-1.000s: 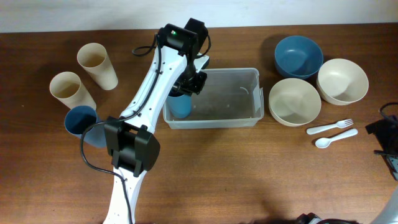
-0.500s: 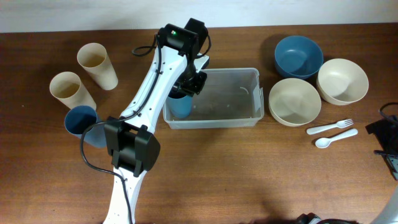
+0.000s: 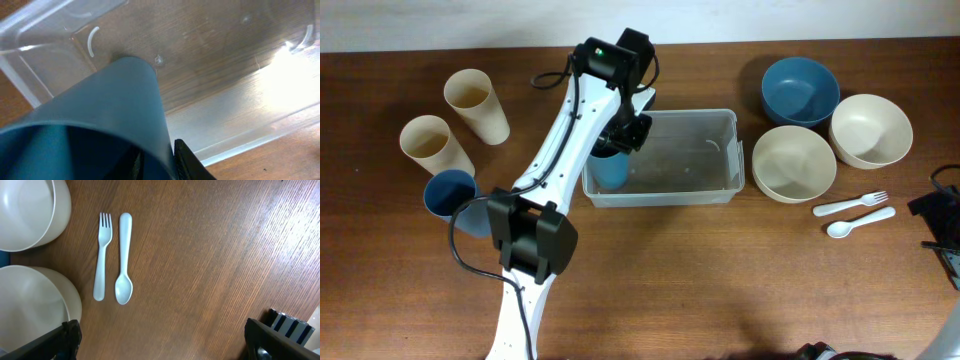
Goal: Pack container
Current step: 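Lower the blue cup into the container's left end and release, then move the left gripper to the other blue cup at left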
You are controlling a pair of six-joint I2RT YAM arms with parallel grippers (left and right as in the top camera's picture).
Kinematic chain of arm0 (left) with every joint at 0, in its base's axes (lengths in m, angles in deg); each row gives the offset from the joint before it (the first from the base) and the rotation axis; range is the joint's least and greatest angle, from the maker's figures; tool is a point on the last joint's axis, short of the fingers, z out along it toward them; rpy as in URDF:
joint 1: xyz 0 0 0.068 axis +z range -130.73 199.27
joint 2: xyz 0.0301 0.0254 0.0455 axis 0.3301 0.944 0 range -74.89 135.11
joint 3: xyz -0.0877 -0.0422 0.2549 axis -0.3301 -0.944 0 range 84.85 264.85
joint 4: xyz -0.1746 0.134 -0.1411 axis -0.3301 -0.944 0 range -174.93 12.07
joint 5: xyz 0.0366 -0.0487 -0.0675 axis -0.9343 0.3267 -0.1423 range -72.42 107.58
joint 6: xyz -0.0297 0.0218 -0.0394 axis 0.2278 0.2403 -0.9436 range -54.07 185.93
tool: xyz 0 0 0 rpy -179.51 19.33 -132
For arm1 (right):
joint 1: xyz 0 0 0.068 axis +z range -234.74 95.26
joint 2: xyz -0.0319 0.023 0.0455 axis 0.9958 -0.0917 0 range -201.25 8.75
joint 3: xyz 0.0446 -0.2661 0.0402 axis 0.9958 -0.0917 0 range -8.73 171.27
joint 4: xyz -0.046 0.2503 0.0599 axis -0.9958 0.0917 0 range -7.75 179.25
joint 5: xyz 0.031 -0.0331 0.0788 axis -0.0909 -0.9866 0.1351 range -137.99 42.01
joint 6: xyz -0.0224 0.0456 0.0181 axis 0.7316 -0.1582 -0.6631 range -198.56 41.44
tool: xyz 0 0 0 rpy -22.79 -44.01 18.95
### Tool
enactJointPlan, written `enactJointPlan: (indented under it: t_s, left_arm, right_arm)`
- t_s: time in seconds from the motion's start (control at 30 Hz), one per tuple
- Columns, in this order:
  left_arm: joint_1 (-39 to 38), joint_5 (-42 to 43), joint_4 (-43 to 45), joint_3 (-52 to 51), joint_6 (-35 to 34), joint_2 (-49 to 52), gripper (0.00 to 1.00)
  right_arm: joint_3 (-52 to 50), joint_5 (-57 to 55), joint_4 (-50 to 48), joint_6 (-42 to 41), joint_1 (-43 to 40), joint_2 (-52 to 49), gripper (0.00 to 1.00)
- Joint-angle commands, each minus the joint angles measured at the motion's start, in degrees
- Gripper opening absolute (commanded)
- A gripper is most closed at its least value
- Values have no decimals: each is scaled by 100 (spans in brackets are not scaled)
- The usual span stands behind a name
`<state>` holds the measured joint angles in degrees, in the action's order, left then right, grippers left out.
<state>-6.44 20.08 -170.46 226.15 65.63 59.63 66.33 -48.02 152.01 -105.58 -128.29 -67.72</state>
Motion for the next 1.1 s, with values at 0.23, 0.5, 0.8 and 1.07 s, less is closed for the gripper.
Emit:
enactJointPlan:
  t_s: [0.23,0.5,0.8,1.07]
  left_arm:
    - [-7,-85,-229,723,-13,-17,23]
    - [-7,-87,-256,861,-13,-17,23]
    - [0,-774,-415,2162,-15,-164,24]
    - [0,-1515,-415,2481,-15,-911,100]
  right_arm:
    - [-20,-68,-17,-48,-35,-11,99]
    - [-20,-66,-17,-48,-35,-11,99]
    - [-20,-68,-17,-48,-35,-11,99]
    - [-20,-68,-17,-48,-35,-11,99]
